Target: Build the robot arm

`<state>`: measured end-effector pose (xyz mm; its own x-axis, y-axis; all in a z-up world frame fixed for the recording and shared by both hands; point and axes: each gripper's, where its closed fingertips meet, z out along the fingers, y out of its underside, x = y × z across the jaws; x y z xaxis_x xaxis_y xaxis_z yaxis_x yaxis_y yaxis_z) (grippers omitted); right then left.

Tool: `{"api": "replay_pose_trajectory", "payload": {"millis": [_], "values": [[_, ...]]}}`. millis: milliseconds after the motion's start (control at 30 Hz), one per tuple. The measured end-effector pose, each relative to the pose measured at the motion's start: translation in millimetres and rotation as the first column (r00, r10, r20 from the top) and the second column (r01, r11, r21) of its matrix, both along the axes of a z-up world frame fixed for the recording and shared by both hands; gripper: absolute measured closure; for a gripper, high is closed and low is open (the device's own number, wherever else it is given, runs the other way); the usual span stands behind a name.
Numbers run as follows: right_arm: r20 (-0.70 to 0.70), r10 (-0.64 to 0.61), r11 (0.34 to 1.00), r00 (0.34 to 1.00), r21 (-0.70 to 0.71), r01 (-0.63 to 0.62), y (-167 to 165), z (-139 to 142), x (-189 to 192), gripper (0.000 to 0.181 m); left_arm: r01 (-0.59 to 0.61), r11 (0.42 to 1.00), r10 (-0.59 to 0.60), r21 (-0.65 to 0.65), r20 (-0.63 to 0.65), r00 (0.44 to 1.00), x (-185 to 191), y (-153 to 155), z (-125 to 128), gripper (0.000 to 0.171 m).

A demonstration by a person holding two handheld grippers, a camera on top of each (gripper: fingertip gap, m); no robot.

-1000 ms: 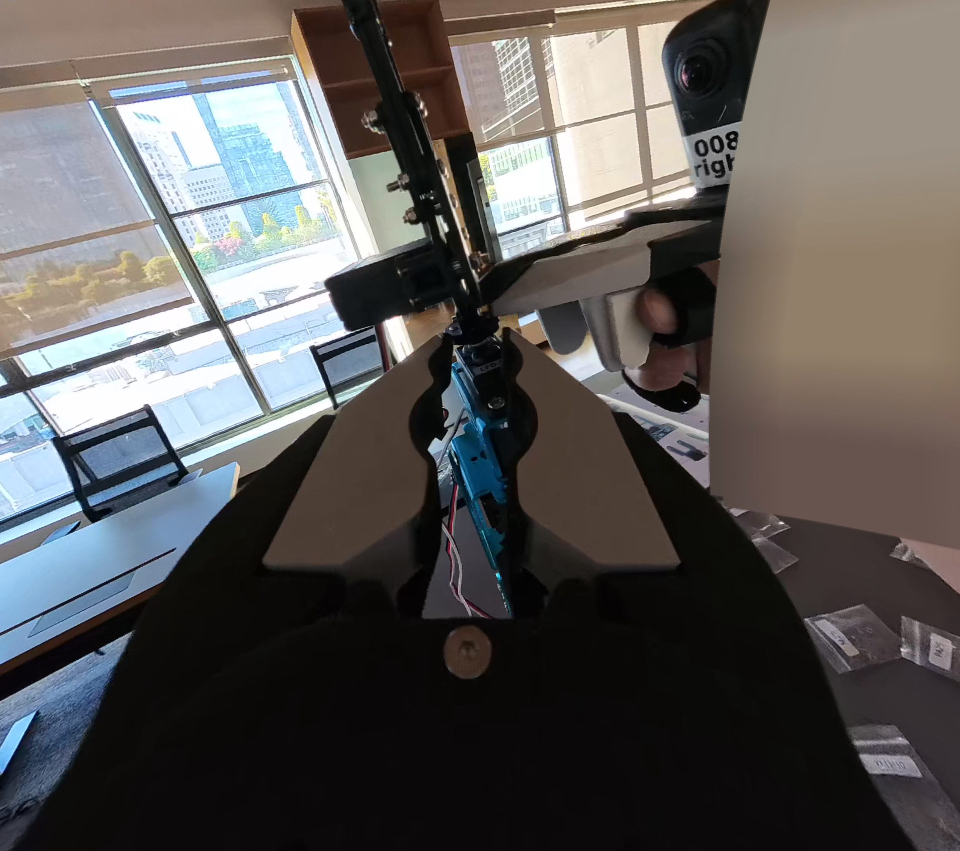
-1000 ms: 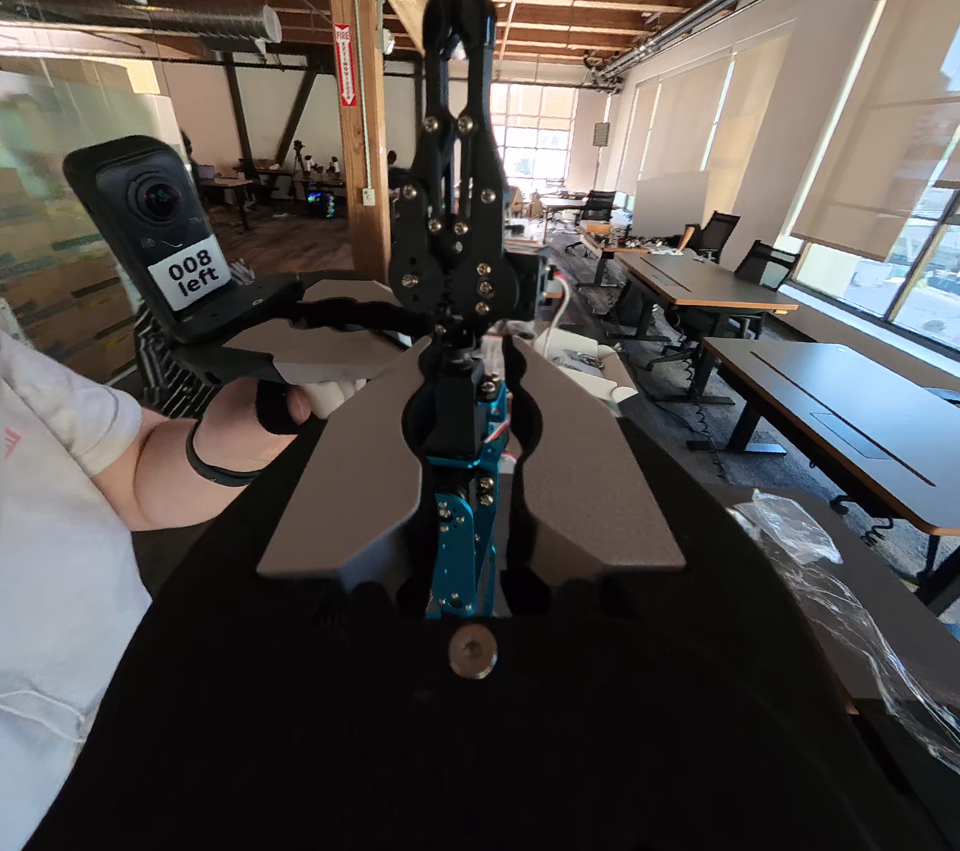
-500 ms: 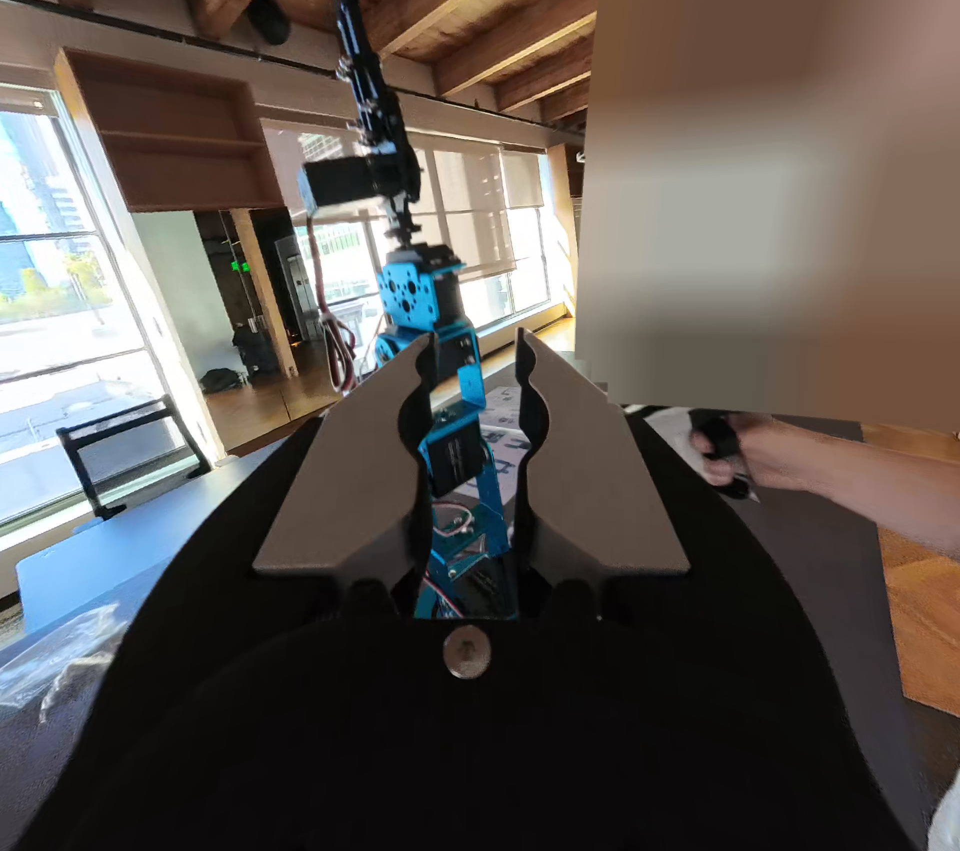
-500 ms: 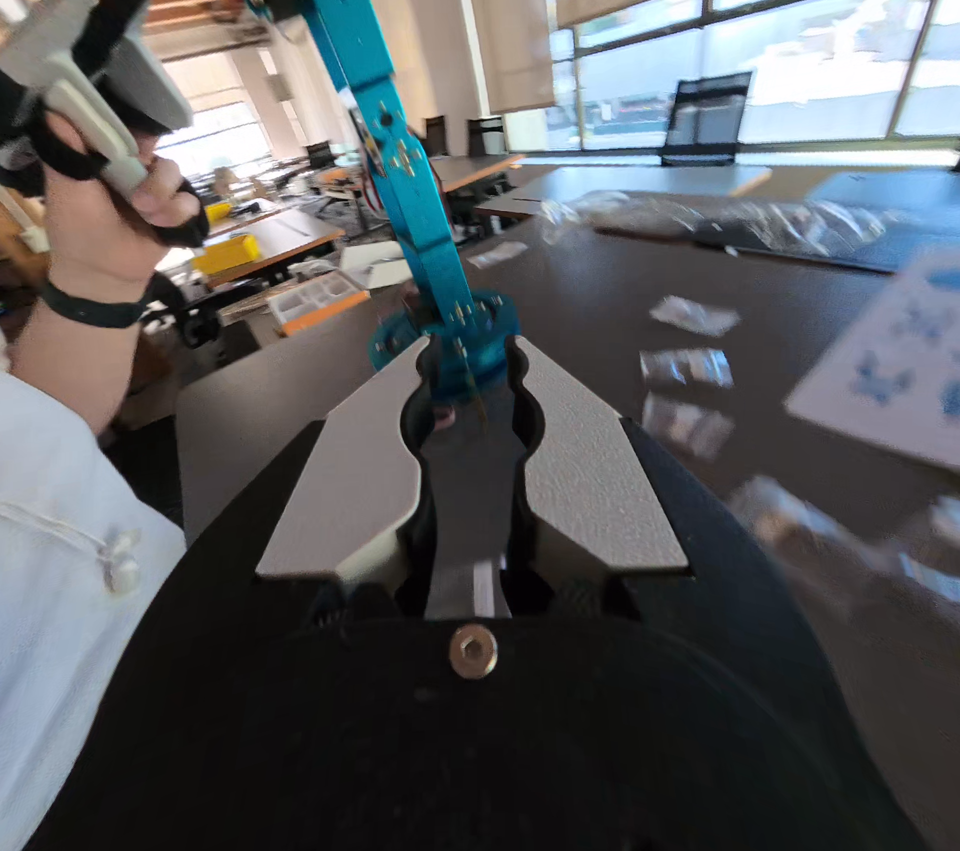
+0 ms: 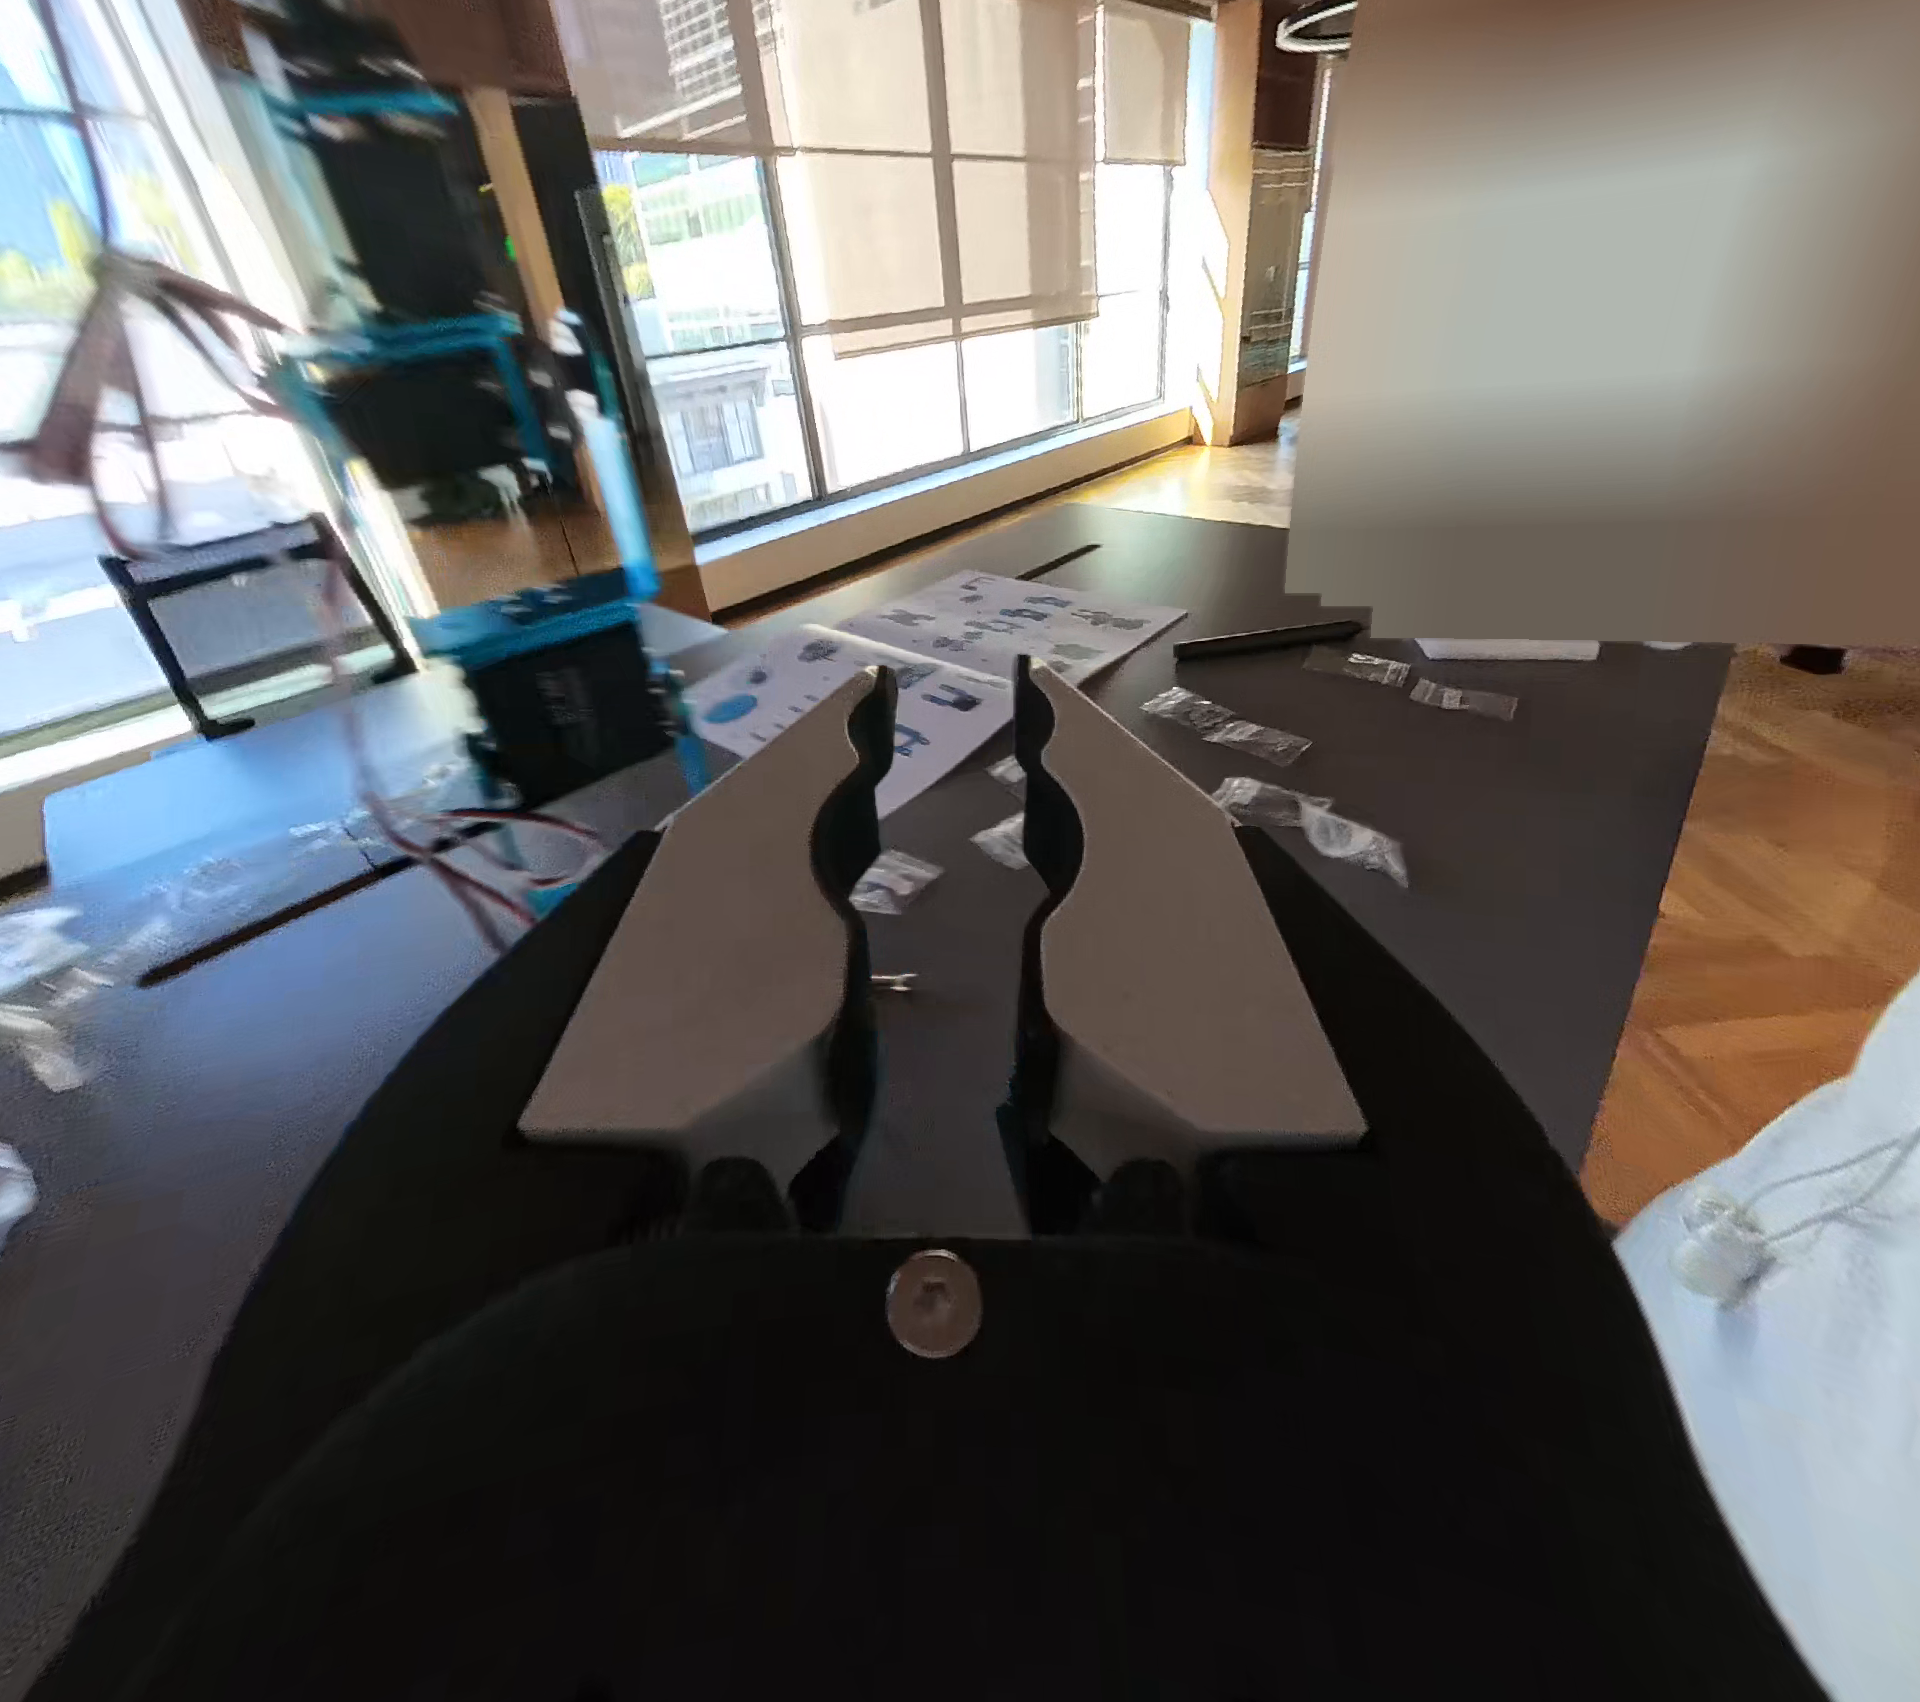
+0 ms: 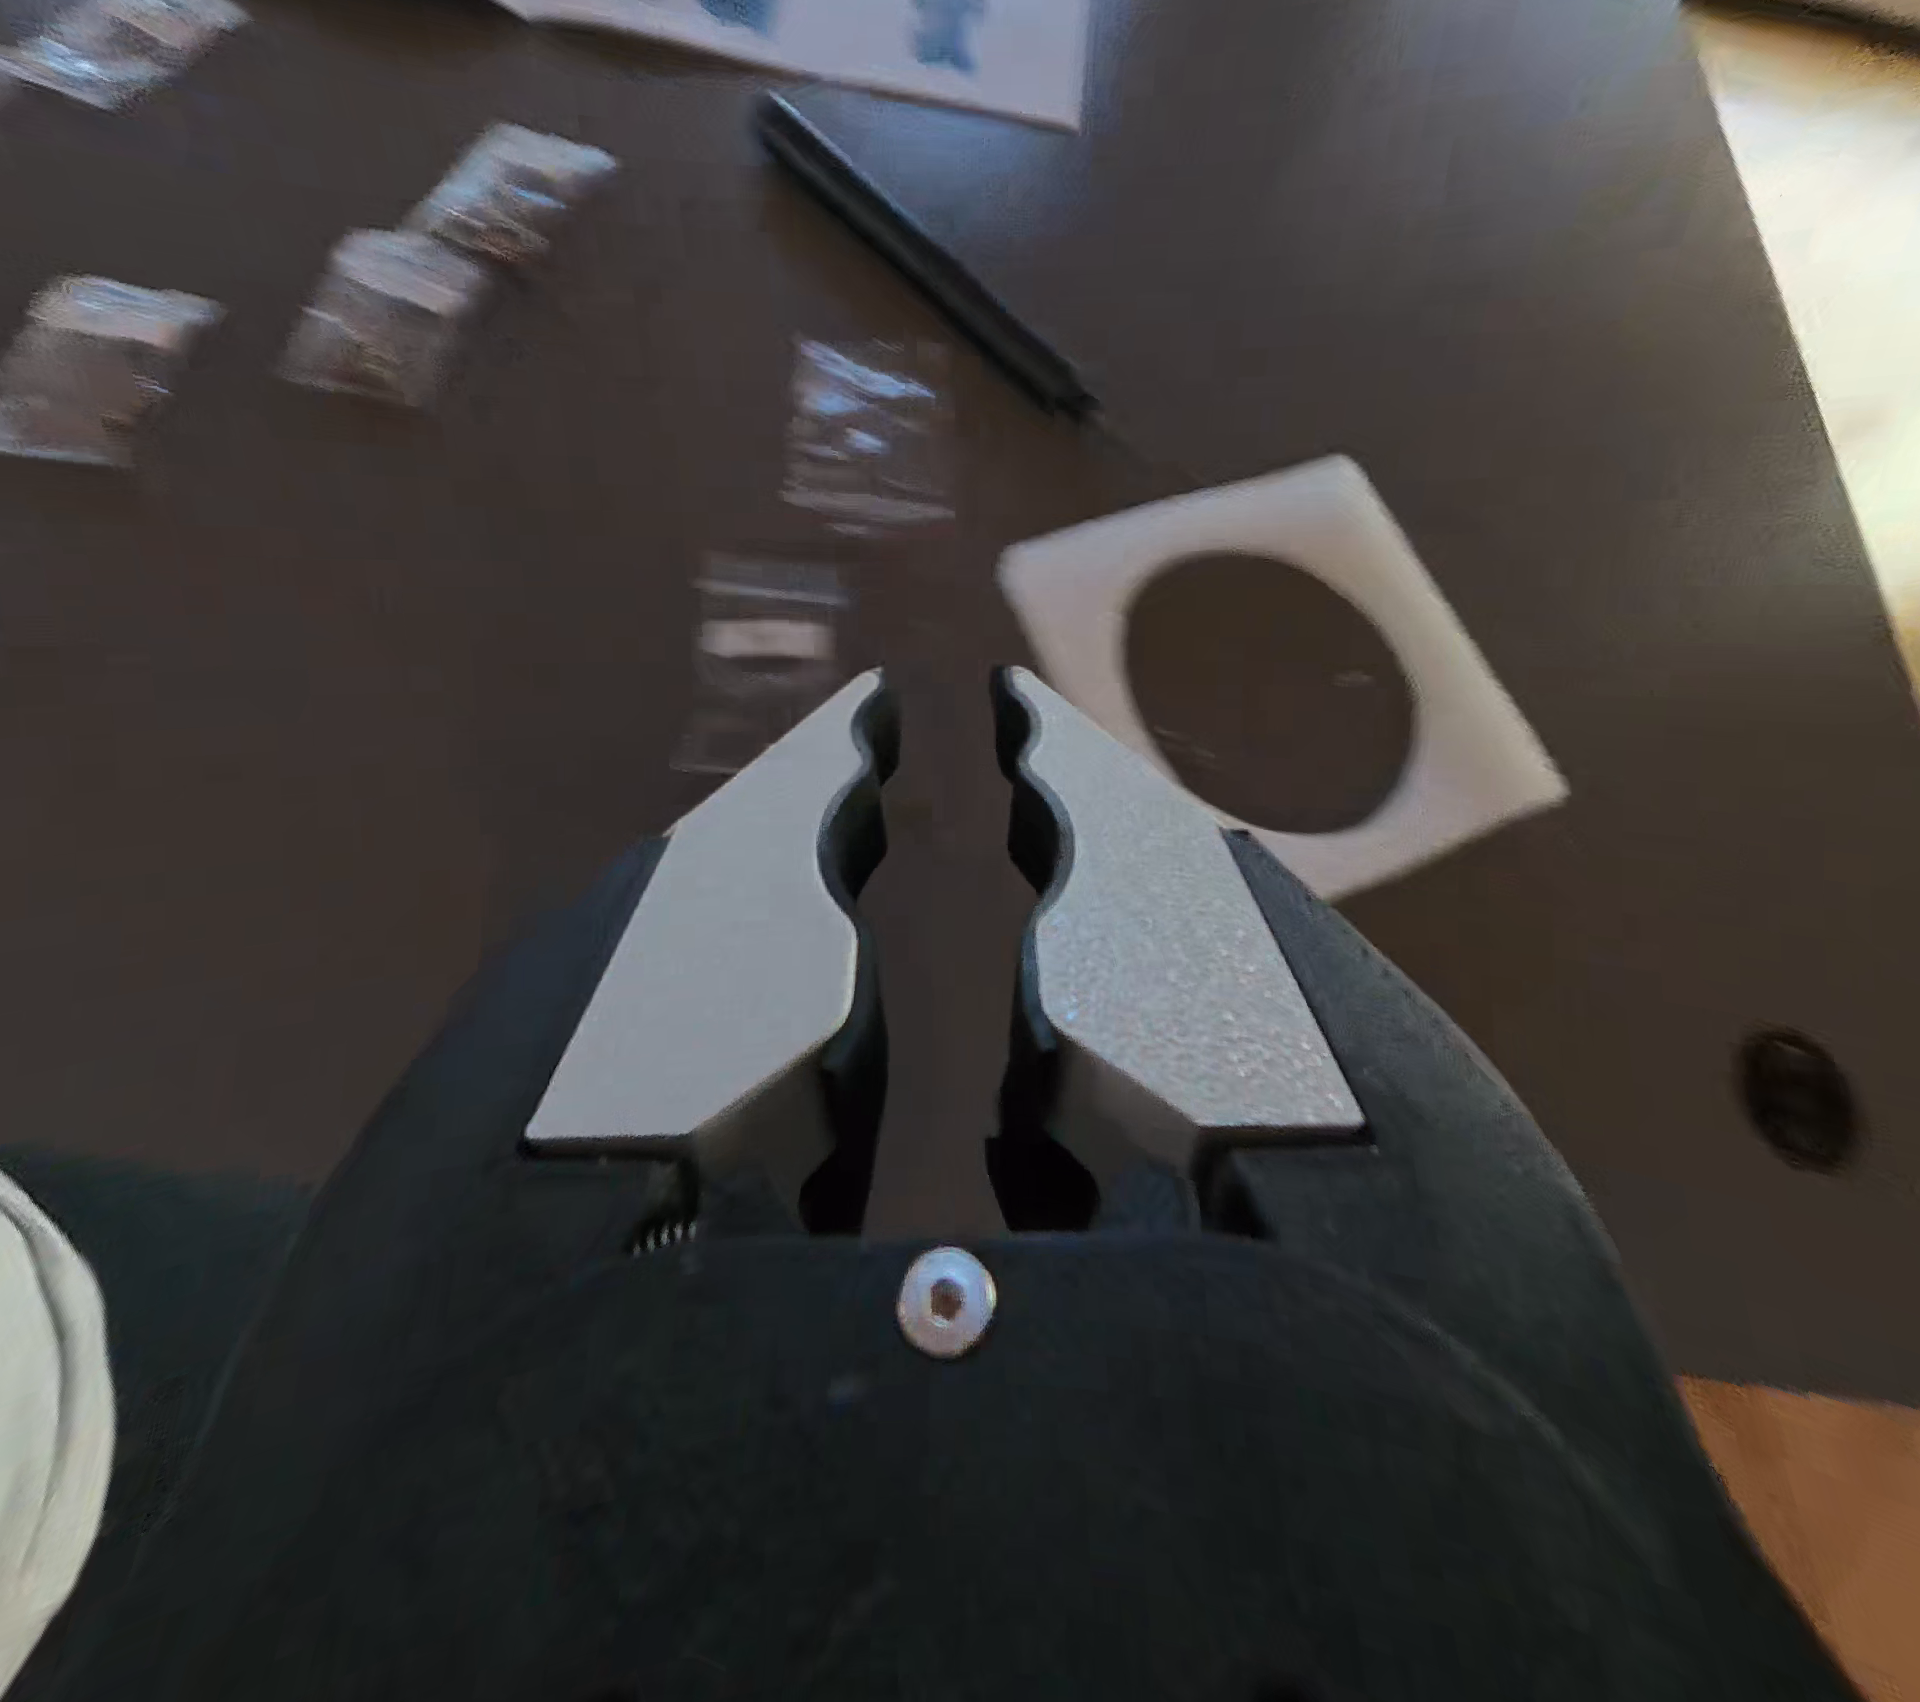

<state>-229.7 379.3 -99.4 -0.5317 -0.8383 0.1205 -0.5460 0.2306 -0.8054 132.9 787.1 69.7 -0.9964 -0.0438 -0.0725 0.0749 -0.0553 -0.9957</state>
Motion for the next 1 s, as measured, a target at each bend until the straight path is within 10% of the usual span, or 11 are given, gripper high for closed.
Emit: {"api": "replay_pose_trajectory", "payload": {"millis": [200,467,1000], "values": [[-0.183,0.188,0.972,0.965,0.173,-0.156,-80.3,-14.6,-43.6,0.175,0.001,0.999,0.0,0.033,-0.044,0.999,-66.1,-52.0,-2.8,0.15],[-0.399,0.65,0.757,0.647,0.259,-0.6,-67.7,-54.3,-40.0,0.175,-0.01,0.989,0.022,0.148,-0.081,0.996,-114.8,-89.9,-10.4,0.149],[-0.349,0.745,0.664,0.568,0.306,-0.682,-60.4,-62.1,-29.9,0.17,0.025,0.971,-0.017,0.239,-0.038,0.999,-155.4,-129.9,-11.4,0.148]]}}
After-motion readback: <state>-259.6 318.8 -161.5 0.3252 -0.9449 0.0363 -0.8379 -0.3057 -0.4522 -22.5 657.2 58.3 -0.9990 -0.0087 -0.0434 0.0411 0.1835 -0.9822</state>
